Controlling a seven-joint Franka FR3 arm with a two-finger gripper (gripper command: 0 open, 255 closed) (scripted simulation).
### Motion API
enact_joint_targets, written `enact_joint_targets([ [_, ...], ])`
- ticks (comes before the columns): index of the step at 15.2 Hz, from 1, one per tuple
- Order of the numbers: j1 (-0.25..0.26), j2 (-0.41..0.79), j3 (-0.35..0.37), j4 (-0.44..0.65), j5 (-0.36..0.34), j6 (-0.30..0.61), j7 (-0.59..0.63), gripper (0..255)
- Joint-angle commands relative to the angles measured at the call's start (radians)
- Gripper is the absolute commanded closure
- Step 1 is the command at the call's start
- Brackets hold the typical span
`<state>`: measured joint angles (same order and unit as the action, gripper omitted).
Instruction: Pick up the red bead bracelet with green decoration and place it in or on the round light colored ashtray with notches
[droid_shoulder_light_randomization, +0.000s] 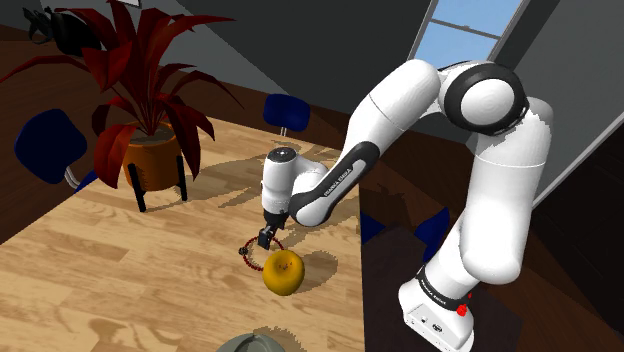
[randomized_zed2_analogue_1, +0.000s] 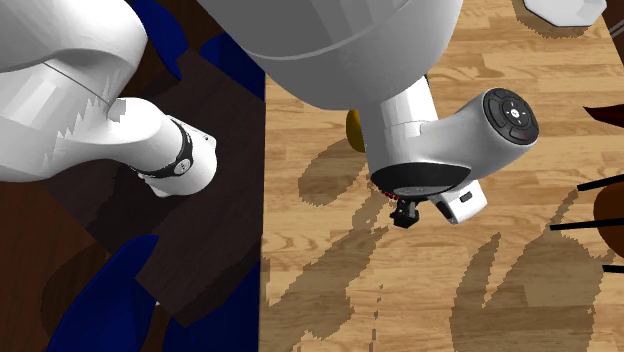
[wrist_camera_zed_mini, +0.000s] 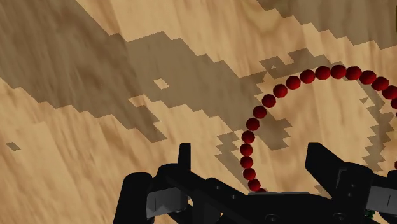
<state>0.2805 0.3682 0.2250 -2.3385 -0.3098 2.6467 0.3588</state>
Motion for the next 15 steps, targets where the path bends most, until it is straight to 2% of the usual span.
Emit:
enact_joint_targets([
  [1, 0.001, 0.005, -0.003, 0.001, -0.004, 0.005, 0.002, 0],
  [7, 0.001, 0.005, -0.002, 0.001, -0.004, 0.005, 0.002, 0],
  [8, 0.001, 0.005, -0.002, 0.001, -0.004, 0.005, 0.002, 255],
  [15, 0.005, 0.016, -0.004, 0.013, -0.006, 0.002, 0.005, 255],
])
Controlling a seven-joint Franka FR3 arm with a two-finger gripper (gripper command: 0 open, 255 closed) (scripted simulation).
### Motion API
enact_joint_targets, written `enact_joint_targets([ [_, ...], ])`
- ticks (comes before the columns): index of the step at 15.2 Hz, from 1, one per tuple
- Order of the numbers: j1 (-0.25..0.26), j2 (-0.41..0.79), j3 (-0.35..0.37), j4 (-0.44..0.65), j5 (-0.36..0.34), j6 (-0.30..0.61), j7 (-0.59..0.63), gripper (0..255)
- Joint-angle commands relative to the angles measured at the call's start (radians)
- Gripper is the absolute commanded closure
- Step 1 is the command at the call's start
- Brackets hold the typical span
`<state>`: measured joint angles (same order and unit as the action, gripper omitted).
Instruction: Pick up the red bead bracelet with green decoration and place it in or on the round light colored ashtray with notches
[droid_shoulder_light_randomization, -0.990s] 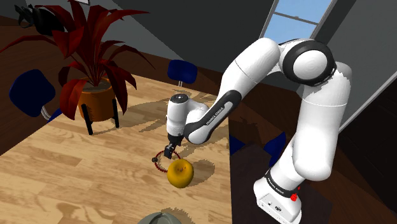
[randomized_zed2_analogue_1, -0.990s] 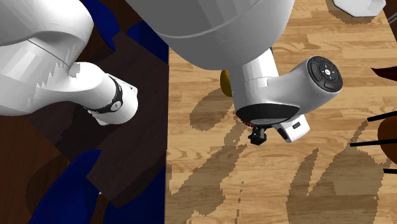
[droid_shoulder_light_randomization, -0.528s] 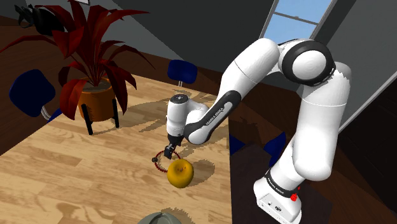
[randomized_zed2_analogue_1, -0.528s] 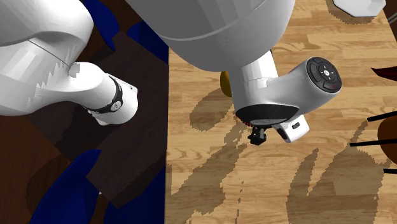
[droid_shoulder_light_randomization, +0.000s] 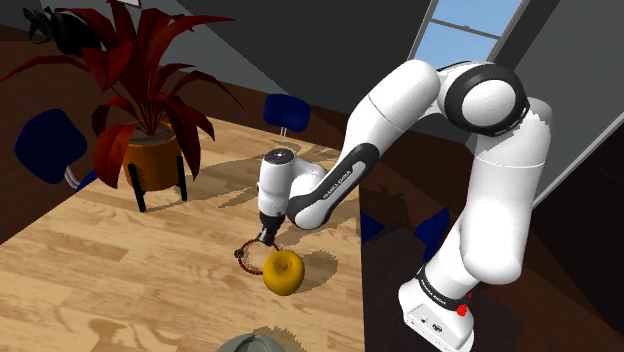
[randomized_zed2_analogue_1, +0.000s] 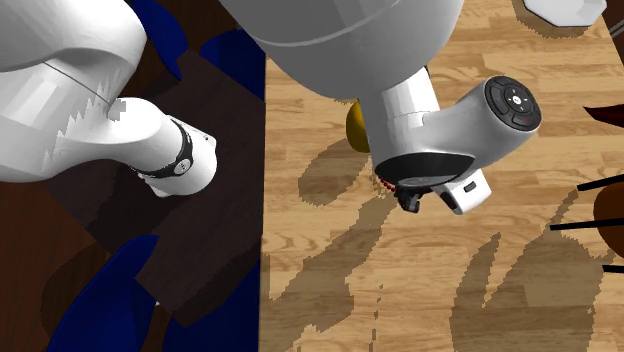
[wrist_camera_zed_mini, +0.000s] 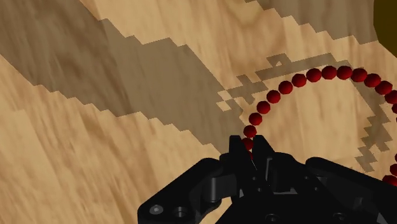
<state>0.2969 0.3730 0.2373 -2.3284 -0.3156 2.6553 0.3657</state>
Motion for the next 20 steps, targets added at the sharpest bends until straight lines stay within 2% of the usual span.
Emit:
enact_joint_targets([
  [1, -0.01, 0.013, -0.018, -0.002, -0.004, 0.0, 0.002, 255],
  [20, -0.062, -0.227, 0.057, -0.016, 0.15, -0.211, -0.12, 255],
])
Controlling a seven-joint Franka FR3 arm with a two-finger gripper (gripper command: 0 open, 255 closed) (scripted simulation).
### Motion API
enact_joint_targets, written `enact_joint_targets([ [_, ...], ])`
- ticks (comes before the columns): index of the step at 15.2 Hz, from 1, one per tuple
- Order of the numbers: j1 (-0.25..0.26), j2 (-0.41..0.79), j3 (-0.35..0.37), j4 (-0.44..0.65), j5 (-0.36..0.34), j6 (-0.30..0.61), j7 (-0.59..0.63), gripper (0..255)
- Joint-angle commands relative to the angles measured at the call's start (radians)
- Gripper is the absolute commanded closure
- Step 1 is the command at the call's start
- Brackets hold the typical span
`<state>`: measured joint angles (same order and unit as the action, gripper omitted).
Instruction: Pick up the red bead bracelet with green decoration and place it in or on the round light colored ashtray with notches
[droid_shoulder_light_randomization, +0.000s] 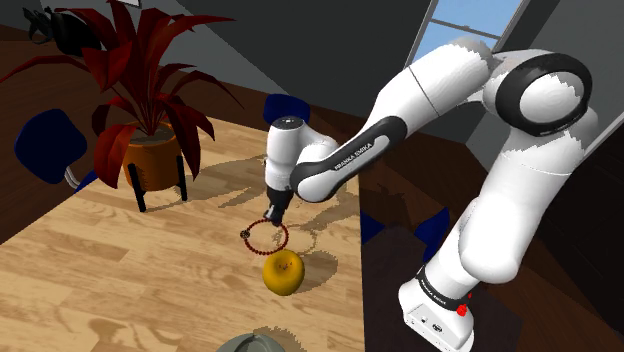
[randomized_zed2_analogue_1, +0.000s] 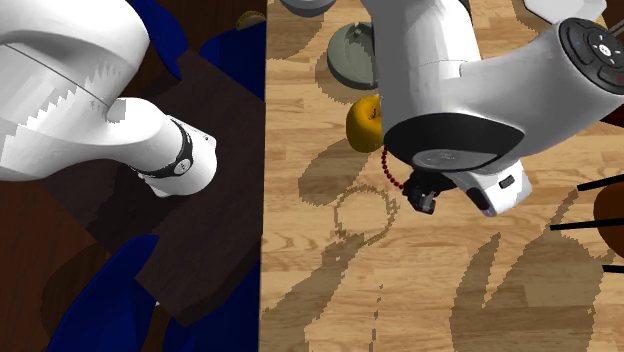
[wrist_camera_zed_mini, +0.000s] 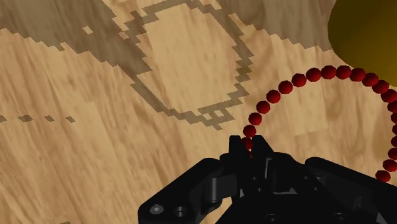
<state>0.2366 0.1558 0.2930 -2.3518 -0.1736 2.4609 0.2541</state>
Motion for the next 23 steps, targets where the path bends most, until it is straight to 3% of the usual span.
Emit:
enact_joint_targets([
  [1, -0.003, -0.021, 0.003, 0.009, 0.015, -0.028, -0.013, 255],
  [12, 0.148, -0.109, 0.14, -0.096, 0.063, -0.024, 0.24, 255],
  [23, 0.309, -0.08, 0.28, -0.055, 0.061, -0.057, 0.541, 255],
])
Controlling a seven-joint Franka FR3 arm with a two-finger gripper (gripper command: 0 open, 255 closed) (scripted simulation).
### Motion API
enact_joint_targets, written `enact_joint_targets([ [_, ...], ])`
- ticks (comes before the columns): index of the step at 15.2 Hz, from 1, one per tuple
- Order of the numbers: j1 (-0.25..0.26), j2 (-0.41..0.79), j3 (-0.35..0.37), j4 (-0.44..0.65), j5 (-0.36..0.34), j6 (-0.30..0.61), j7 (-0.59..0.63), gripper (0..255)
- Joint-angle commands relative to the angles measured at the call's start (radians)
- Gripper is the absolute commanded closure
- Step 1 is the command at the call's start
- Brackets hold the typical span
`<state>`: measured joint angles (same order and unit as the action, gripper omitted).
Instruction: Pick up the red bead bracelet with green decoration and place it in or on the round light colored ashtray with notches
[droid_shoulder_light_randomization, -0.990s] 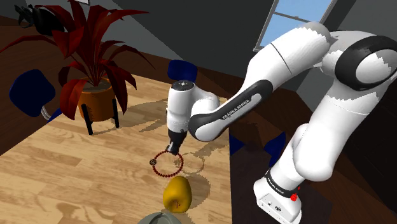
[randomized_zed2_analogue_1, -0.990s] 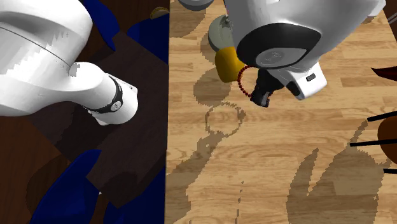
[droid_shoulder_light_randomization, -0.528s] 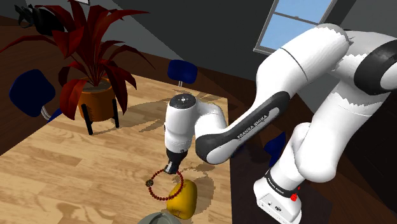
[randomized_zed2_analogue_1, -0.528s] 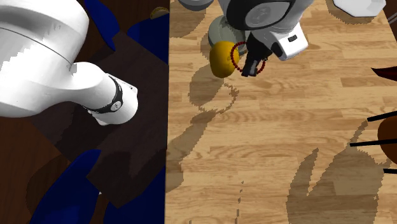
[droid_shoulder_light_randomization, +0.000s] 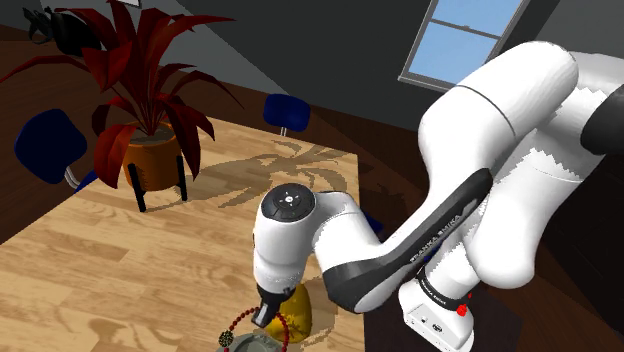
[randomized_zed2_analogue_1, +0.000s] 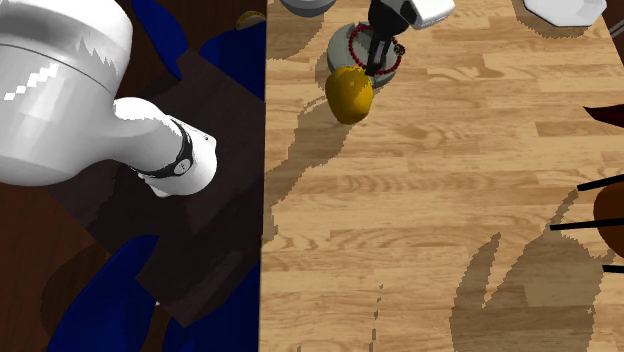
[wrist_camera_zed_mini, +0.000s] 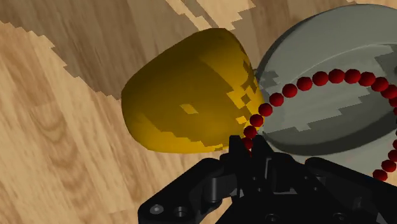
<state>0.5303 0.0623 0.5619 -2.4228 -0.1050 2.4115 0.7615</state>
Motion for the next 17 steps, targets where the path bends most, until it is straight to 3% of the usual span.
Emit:
enact_joint_targets([
  [1, 0.031, 0.023, 0.023, 0.027, -0.013, -0.013, 0.064, 255],
  [4, 0.07, 0.05, 0.047, 0.059, -0.031, -0.026, 0.139, 255],
  [17, 0.117, 0.227, -0.022, 0.051, -0.211, 0.121, 0.268, 255],
])
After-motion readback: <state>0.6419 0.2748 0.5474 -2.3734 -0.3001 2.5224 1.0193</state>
